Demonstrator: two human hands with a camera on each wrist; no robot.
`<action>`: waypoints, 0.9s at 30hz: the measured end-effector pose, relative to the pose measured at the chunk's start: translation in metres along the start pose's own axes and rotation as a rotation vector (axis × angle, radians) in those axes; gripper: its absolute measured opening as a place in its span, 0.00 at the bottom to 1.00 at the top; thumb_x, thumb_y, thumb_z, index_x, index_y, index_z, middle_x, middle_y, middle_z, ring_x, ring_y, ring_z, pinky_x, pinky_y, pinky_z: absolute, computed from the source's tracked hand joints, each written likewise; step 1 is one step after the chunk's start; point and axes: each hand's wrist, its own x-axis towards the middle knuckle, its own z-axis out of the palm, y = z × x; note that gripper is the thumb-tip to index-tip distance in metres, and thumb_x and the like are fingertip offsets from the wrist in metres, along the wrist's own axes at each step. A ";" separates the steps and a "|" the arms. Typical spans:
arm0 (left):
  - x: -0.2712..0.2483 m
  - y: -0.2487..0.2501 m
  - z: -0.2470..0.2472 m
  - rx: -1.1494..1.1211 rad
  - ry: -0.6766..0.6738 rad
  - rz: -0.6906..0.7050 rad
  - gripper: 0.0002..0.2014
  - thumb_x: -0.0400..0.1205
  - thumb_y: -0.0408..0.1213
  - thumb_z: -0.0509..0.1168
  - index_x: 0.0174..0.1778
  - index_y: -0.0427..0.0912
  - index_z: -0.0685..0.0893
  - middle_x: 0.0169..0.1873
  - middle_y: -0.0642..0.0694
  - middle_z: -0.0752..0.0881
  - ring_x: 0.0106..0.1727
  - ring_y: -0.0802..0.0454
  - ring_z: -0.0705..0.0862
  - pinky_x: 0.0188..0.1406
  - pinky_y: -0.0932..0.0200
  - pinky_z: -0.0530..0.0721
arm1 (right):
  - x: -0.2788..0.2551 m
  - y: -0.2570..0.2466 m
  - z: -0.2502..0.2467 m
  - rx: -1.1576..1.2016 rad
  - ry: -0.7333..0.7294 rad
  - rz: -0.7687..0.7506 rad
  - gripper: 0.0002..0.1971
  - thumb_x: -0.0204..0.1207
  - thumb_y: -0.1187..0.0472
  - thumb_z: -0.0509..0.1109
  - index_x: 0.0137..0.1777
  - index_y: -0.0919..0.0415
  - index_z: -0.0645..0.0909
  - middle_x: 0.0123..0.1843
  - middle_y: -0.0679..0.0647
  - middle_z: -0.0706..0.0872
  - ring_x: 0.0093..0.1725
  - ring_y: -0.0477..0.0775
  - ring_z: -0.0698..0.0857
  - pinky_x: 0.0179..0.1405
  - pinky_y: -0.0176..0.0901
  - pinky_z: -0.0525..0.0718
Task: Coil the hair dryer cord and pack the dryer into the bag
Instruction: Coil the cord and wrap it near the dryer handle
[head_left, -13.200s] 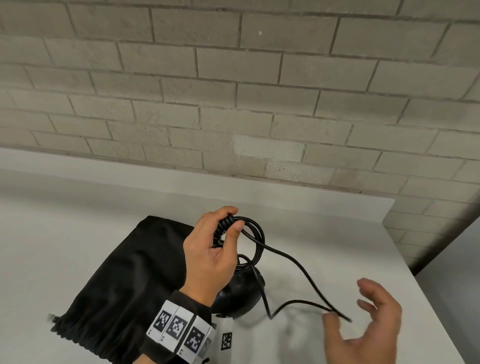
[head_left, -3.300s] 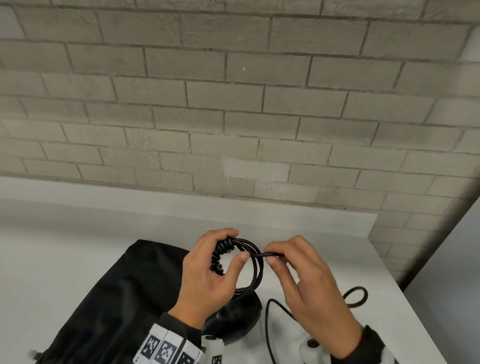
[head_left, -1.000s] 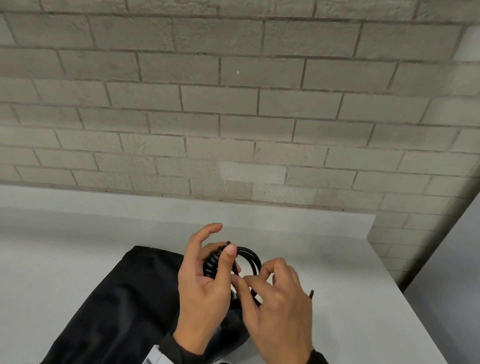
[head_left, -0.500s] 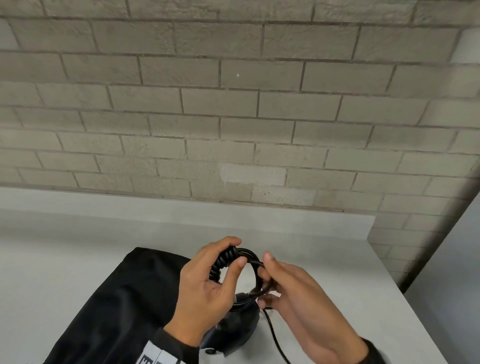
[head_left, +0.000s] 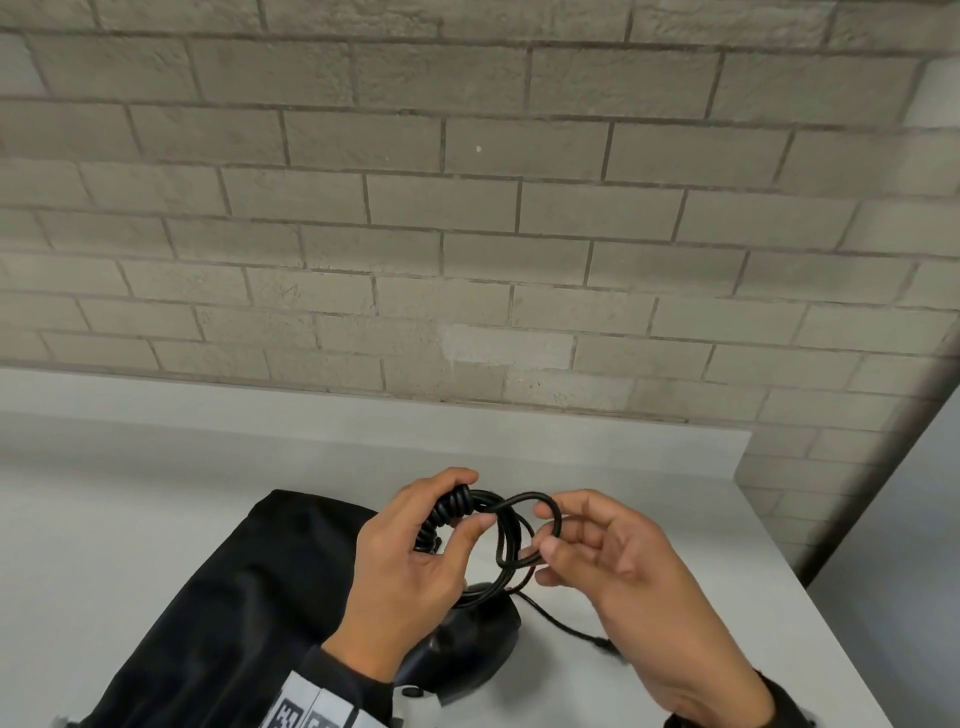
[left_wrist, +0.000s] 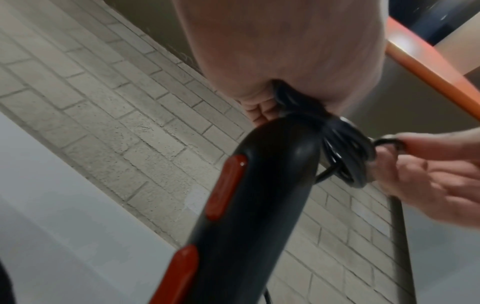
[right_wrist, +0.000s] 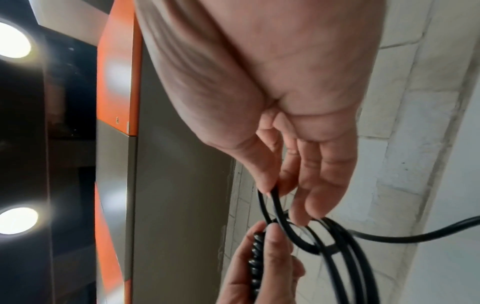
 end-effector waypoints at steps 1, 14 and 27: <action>0.000 -0.001 0.001 0.014 0.014 0.009 0.15 0.77 0.44 0.72 0.58 0.43 0.86 0.46 0.55 0.89 0.46 0.60 0.88 0.49 0.69 0.83 | 0.000 -0.002 -0.001 0.056 -0.005 0.011 0.09 0.78 0.74 0.67 0.55 0.65 0.85 0.38 0.58 0.87 0.42 0.56 0.89 0.42 0.42 0.88; 0.000 -0.003 0.006 0.014 0.066 0.015 0.14 0.79 0.41 0.70 0.57 0.38 0.86 0.47 0.50 0.89 0.49 0.60 0.88 0.51 0.71 0.82 | -0.017 0.052 0.022 -0.333 0.073 -0.339 0.28 0.57 0.52 0.85 0.60 0.40 0.84 0.59 0.42 0.84 0.56 0.45 0.84 0.49 0.30 0.80; 0.003 -0.006 0.002 0.017 0.056 0.004 0.15 0.79 0.40 0.70 0.58 0.37 0.86 0.48 0.51 0.88 0.50 0.64 0.87 0.53 0.75 0.80 | -0.032 0.041 0.005 0.522 0.243 -0.068 0.33 0.37 0.44 0.91 0.39 0.65 0.88 0.24 0.62 0.78 0.21 0.66 0.84 0.29 0.52 0.89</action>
